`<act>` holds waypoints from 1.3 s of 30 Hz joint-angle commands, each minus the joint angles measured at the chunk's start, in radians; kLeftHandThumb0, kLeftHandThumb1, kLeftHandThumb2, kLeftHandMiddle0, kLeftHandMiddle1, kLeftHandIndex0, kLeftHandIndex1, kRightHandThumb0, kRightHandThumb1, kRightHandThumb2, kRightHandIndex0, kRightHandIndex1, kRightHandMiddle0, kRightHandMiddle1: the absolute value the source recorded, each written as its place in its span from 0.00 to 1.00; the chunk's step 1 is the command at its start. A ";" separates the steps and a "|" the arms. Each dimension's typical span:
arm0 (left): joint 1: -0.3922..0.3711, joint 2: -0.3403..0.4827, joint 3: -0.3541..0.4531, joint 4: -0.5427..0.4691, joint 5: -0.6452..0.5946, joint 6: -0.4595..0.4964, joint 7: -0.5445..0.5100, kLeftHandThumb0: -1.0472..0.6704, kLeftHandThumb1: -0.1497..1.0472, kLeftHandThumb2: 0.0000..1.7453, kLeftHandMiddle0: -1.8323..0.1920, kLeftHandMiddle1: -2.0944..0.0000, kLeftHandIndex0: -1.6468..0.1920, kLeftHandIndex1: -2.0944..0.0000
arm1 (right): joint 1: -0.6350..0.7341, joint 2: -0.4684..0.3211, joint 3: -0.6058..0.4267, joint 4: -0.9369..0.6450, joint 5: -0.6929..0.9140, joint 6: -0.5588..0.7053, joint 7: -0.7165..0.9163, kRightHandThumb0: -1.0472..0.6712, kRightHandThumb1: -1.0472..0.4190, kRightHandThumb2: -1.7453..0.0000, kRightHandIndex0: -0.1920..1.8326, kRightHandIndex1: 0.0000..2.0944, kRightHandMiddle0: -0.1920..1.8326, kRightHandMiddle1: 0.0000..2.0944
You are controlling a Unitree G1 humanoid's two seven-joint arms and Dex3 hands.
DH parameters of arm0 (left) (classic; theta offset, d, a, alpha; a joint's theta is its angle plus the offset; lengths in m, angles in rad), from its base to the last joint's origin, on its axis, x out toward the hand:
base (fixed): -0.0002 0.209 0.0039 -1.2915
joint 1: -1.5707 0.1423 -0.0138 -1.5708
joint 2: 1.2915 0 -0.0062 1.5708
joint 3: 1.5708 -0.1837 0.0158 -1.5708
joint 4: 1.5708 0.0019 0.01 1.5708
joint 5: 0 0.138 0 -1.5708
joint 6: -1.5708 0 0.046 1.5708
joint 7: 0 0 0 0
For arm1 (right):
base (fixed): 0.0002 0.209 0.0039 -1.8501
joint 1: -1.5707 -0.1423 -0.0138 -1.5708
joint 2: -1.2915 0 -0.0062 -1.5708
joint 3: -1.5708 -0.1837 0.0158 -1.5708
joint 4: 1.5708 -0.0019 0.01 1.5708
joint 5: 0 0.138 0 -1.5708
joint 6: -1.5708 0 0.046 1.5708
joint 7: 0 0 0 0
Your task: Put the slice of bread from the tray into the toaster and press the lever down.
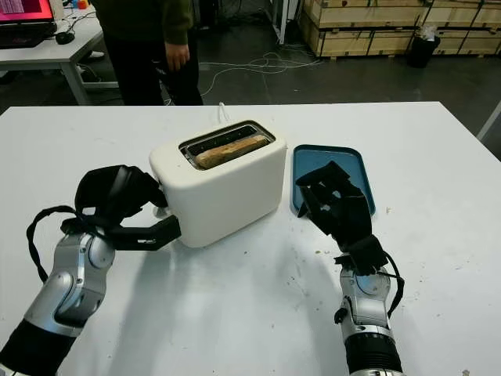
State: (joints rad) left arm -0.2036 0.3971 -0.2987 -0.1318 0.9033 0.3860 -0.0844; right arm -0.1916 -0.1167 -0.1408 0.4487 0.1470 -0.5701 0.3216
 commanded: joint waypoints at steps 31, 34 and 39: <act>0.097 0.010 -0.106 0.037 -0.045 0.093 -0.284 0.68 0.89 0.06 0.49 0.43 0.25 0.95 | -0.009 0.000 0.004 0.028 0.006 -0.010 0.003 0.35 0.09 0.79 0.51 0.83 0.36 0.83; 0.111 0.029 -0.049 -0.055 -0.039 0.046 -0.183 0.65 0.89 0.03 0.52 0.25 0.21 0.94 | -0.009 0.002 0.003 0.029 0.014 -0.009 0.007 0.36 0.09 0.79 0.51 0.83 0.36 0.83; 0.140 0.021 0.016 -0.145 -0.033 -0.025 -0.032 0.65 0.89 0.00 0.45 0.29 0.18 0.94 | -0.006 0.001 0.004 0.024 0.009 0.001 0.000 0.35 0.09 0.80 0.50 0.83 0.36 0.83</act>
State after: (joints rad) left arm -0.0966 0.4313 -0.2622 -0.2947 0.8870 0.3844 -0.1037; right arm -0.1921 -0.1161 -0.1387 0.4724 0.1464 -0.5699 0.3238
